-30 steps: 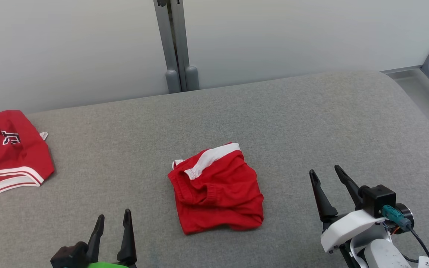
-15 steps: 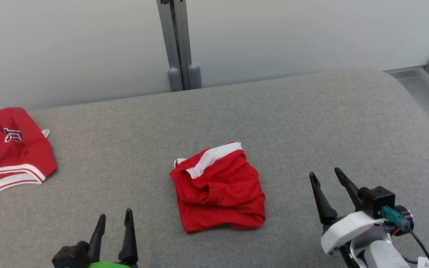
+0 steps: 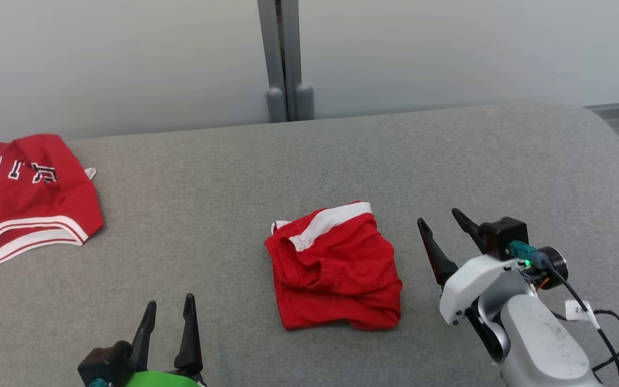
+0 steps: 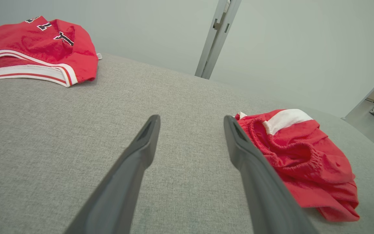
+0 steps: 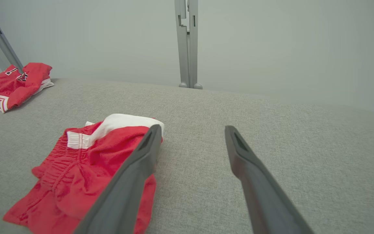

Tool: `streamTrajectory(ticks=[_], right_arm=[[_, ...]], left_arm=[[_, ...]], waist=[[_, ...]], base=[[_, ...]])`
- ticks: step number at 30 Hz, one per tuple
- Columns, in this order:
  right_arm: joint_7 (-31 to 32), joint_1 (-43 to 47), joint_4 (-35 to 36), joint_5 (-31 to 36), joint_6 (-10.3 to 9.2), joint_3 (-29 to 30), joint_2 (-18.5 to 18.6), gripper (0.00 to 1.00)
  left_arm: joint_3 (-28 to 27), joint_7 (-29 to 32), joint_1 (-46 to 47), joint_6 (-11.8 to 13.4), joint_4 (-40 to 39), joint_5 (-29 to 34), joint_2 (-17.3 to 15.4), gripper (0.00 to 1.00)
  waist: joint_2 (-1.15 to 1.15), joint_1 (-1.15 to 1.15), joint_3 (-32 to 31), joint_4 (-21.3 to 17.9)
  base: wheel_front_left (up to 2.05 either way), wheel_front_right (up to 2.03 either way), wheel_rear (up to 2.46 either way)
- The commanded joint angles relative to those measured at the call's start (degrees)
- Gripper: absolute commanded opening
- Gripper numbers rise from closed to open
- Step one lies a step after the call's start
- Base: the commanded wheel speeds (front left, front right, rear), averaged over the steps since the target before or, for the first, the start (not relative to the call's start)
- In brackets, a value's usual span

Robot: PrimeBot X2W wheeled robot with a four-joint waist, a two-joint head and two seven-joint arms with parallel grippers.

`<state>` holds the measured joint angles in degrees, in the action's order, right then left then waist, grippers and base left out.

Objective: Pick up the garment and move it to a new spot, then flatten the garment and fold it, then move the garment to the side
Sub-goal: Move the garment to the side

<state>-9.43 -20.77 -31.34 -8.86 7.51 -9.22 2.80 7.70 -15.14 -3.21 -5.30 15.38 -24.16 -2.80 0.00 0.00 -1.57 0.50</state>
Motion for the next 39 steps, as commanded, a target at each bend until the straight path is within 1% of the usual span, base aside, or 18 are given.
streamTrajectory(ticks=[1,7,12,17,19,20,21,23,24,27,31,36,39], right_arm=[[1.28,-1.22,-1.00,-0.13,-0.04,-0.43,0.19,1.00],[6.79,-5.89,-6.74,0.46,-0.04,-3.00,0.20,1.00],[10.06,-7.87,-12.18,-0.93,-0.04,-4.13,0.19,1.00],[12.73,-9.25,-17.37,-0.79,-0.05,-4.26,0.20,1.00],[13.93,-9.68,-18.95,-1.91,-0.04,-4.76,0.19,1.00],[14.60,-9.89,-19.60,-2.69,-0.04,-5.15,0.21,0.75],[14.97,-10.10,-19.95,-3.52,-0.04,-5.54,0.19,0.44],[15.50,-10.42,-20.43,-5.49,-0.04,-6.44,0.18,0.08],[15.41,-10.54,-20.60,-6.17,-0.04,-7.03,0.17,0.00],[14.32,-11.42,-20.91,-7.19,-0.06,-7.96,0.29,0.00],[12.33,-12.84,-21.35,-7.09,-0.06,-8.52,0.60,0.00],[10.58,-14.81,-21.88,-6.25,-0.06,-9.07,1.89,0.00],[9.76,-16.81,-21.87,-5.75,-0.06,-8.60,3.42,0.00]], left_arm=[[0.14,0.00,0.83,0.01,0.04,-0.27,-0.17,1.00],[0.75,0.00,1.72,-0.03,0.46,-0.06,-0.18,1.00],[0.85,0.00,2.34,-0.02,0.34,-0.43,-0.17,1.00],[0.99,0.00,2.90,-0.18,0.33,-0.82,-0.17,1.00],[1.03,0.00,2.95,-0.14,0.27,-0.91,-0.17,1.00],[1.09,0.00,2.91,-0.06,0.26,-0.93,-0.17,1.00],[1.12,0.00,2.88,-0.01,0.22,-0.92,-0.17,1.00],[1.24,0.00,2.82,0.05,0.24,-1.03,-0.17,1.00],[1.34,0.00,2.89,0.07,0.22,-1.08,-0.17,1.00],[1.60,0.00,3.23,0.03,0.02,-0.83,-0.17,1.00],[1.93,0.00,3.41,-0.21,-0.66,0.06,-0.17,1.00],[2.20,0.00,4.60,-0.57,-1.92,1.12,-0.17,1.00],[2.41,0.00,5.72,-0.70,-3.00,1.89,-0.16,1.00]], waist=[[0.00,0.00,0.76,1.79],[0.00,0.00,2.30,5.54],[0.00,0.00,4.20,8.55],[0.00,0.00,5.53,10.22],[0.00,0.00,5.80,10.47],[0.00,0.00,5.93,10.53],[0.00,0.00,6.02,10.53],[0.00,0.00,6.20,10.35],[0.00,0.00,6.28,10.13],[0.00,0.00,6.47,9.14],[0.00,0.00,6.86,6.63],[0.00,0.00,8.39,0.70],[0.00,0.00,10.47,-4.25]], base=[[0.00,0.00,0.00],[0.00,0.00,0.00],[0.00,0.00,0.00],[0.00,0.00,0.00],[0.00,0.00,0.00],[0.00,0.00,0.00],[0.00,0.00,0.00],[0.00,0.00,0.00],[0.00,0.00,0.00],[0.00,0.00,0.00],[0.00,0.00,0.00],[0.00,0.00,0.00],[0.00,0.00,0.00]])
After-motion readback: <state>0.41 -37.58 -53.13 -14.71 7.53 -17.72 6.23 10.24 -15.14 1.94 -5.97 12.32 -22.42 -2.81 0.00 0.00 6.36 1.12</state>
